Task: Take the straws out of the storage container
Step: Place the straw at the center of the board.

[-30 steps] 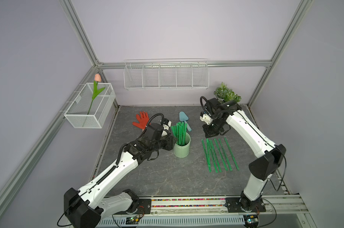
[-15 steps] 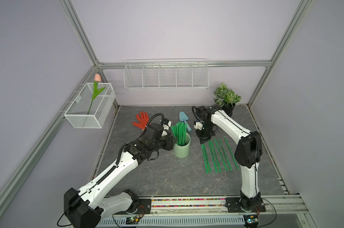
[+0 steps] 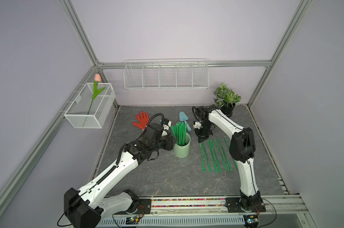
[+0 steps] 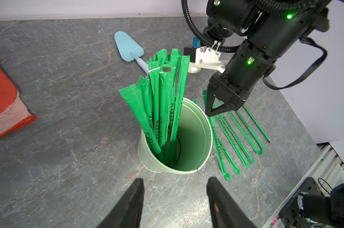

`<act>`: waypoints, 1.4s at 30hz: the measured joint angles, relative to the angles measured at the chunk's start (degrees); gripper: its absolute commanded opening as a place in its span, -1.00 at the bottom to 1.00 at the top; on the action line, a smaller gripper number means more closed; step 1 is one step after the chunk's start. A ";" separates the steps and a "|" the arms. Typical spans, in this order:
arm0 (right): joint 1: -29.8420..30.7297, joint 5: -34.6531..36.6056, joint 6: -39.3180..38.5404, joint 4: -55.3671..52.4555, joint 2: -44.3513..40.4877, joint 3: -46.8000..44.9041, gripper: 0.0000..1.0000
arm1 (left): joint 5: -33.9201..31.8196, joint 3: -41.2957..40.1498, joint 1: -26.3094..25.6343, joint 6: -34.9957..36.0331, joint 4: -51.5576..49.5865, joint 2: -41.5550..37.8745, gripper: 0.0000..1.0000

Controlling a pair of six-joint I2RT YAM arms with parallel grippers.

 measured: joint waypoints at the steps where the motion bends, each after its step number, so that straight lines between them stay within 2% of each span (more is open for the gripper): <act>1: -0.15 -0.22 0.00 0.07 0.61 0.00 -0.78 | 0.00 0.00 0.00 0.00 0.00 0.07 0.10; 11: -0.46 -0.90 0.09 1.51 3.98 -0.35 -0.75 | 0.00 0.00 0.00 0.02 0.00 0.11 0.10; 38: -2.47 -1.64 2.19 6.62 3.98 -6.16 -0.64 | 0.00 0.00 0.00 0.02 -0.02 0.42 0.10; 42: -2.47 -1.46 2.89 9.46 2.03 -9.14 -0.60 | 0.00 0.00 0.00 0.02 0.00 0.42 0.10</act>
